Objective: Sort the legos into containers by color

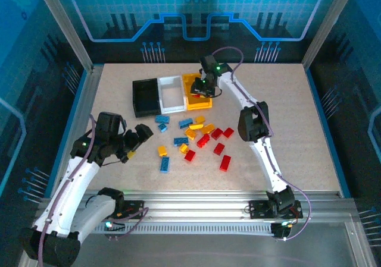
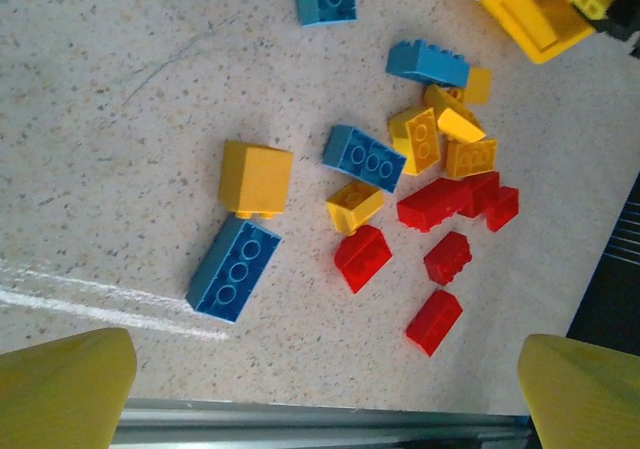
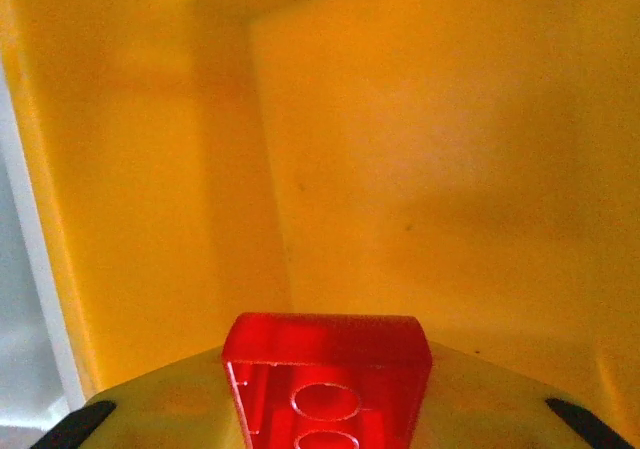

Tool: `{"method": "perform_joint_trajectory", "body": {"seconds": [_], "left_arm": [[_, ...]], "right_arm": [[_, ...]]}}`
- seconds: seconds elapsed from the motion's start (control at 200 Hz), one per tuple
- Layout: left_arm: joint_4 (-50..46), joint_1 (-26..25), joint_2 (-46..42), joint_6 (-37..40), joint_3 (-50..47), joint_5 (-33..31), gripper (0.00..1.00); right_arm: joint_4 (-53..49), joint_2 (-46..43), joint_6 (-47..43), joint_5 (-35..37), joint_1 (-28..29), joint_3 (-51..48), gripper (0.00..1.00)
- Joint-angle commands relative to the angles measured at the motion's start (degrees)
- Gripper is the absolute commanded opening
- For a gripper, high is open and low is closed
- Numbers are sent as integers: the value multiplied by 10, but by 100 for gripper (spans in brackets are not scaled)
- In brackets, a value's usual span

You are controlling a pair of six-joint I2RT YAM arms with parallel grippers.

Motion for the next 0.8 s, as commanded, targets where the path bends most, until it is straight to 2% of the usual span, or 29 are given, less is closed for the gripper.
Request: {"method": "perform_joint_trajectory", "body": {"seconds": [0.0, 0.125, 0.365, 0.41, 0.485, 0.53, 0.625, 0.795], "left_arm": [[-20, 5, -3, 13, -4, 2, 99], [6, 5, 9, 6, -18, 13, 99], [62, 5, 39, -4, -28, 26, 99], [68, 5, 44, -4, -27, 26, 99], [77, 4, 51, -2, -27, 28, 99], [80, 4, 54, -1, -26, 27, 99], [91, 5, 58, -1, -28, 28, 99], [111, 5, 68, 4, -34, 29, 99]], "right_arm": [[-44, -10, 29, 84, -9, 2, 34], [-61, -48, 47, 133, -26, -63, 35], [-26, -176, 57, 160, -75, -272, 37], [-11, -206, 48, 153, -82, -304, 41], [3, -233, 30, 137, -88, -334, 58], [3, -242, 17, 125, -89, -338, 65], [-1, -260, -4, 116, -88, -338, 72], [2, -310, -17, 98, -84, -345, 73]]}}
